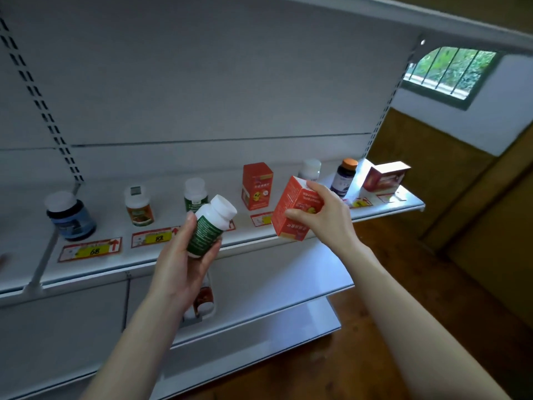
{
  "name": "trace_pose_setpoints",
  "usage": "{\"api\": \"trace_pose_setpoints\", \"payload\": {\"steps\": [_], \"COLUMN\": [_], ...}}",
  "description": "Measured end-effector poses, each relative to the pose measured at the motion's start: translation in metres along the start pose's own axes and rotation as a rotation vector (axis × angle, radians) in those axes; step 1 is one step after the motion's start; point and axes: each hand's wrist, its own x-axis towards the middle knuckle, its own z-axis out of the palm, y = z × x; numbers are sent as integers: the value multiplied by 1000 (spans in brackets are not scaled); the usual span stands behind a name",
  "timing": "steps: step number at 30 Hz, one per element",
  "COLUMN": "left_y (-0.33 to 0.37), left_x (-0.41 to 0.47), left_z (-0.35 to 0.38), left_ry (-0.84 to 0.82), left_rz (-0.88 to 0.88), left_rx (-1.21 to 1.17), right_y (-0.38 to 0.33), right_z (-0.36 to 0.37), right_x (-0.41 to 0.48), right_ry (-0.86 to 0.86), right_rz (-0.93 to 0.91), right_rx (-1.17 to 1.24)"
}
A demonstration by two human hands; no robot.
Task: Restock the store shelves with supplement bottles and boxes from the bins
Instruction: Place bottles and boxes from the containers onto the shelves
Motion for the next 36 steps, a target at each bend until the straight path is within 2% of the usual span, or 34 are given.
{"api": "trace_pose_setpoints", "payload": {"steps": [5,11,15,19,26,29,33,36], "left_y": [-18,-41,-56,-63,-58,-50,-35,-24], "left_x": [18,30,32,33,32,30,29,31], "left_z": [30,58,65,72,77,80,81,81], "left_ry": [71,160,187,195,196,192,164,185], "left_rz": [70,164,209,231,237,237,164,152], "left_rx": [-42,-77,-82,-86,-123,-133,-24,280], "right_y": [11,27,32,40,41,31,16,5], "right_z": [-15,-32,-43,-43,-38,-40,-37,-29], "right_x": [44,90,110,116,116,119,122,124], "right_ry": [-113,-341,-427,-450,-333,-346,-468,-534], "right_rz": [-81,-229,-290,-291,-236,-242,-275,-278], "right_rx": [32,-63,-98,-15,298,364,437,453]}}
